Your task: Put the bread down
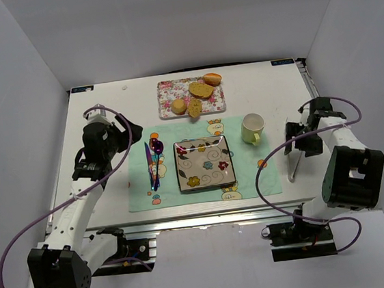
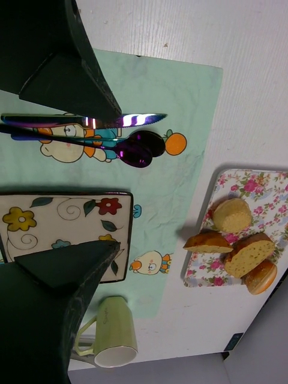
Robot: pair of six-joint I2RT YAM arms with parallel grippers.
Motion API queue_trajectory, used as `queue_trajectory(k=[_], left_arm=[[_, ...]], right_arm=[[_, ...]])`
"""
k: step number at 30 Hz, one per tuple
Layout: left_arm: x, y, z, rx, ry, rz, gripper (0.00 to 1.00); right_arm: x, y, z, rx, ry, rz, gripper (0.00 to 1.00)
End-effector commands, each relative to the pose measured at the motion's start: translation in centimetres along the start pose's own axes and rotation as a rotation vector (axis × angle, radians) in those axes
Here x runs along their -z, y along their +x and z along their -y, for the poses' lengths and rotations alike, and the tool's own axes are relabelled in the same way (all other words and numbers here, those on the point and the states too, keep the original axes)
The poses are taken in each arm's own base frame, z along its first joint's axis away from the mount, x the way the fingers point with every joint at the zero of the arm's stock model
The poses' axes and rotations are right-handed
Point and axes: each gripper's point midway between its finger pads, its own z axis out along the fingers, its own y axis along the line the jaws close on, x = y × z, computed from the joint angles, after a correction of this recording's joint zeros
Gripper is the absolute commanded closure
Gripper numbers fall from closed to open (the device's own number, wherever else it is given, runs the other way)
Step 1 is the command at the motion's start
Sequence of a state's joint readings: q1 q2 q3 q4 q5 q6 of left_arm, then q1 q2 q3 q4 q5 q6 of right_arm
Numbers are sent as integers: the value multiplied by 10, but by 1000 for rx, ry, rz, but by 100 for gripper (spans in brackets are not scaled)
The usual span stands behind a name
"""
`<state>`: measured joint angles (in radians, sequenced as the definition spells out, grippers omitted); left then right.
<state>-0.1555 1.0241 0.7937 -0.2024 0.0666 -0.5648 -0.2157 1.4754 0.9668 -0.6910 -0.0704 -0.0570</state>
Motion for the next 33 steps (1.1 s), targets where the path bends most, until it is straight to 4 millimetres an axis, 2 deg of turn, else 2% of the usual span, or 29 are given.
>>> queue_trajectory(k=[1,5,9,14,19,21,26,27,29,30,32,33], left_arm=[[3,-3,0,-12,0,22,9],[1,-1,-2,0,-6,19,9],[-3,0,-2,5,-9,11,9],[-7,-6,0,3,-17,11,9],[-9,-9,1,15,-15,22,9],[-9,-10,2,18,-11,25,9],[-8,-12,3,12,-9,31,9],[-7,-13,3,13,-10,34,9],[-6,-13,3,13,-8,38,9],[-6,-13,4,12,-4,39,9],[-5,-14,5,15,3,46,9],[-4,-16,6,16,7,52,9]], right_arm=[[-3,2,1,-38,1,-14,17],[-23,13,6,-62,16,-71,16],[-38,9,11,-67,35,-80,16],[-52,2,19,-64,66,-79,22],[-62,5,17,-53,62,-76,28],[-66,6,22,-47,95,-74,30],[-72,12,22,-29,106,-87,46],[-72,12,22,-25,108,-85,54],[-73,7,25,2,119,-55,63],[-72,4,26,14,120,-44,72],[-66,-14,27,71,118,21,79],[-61,-24,27,98,115,55,87]])
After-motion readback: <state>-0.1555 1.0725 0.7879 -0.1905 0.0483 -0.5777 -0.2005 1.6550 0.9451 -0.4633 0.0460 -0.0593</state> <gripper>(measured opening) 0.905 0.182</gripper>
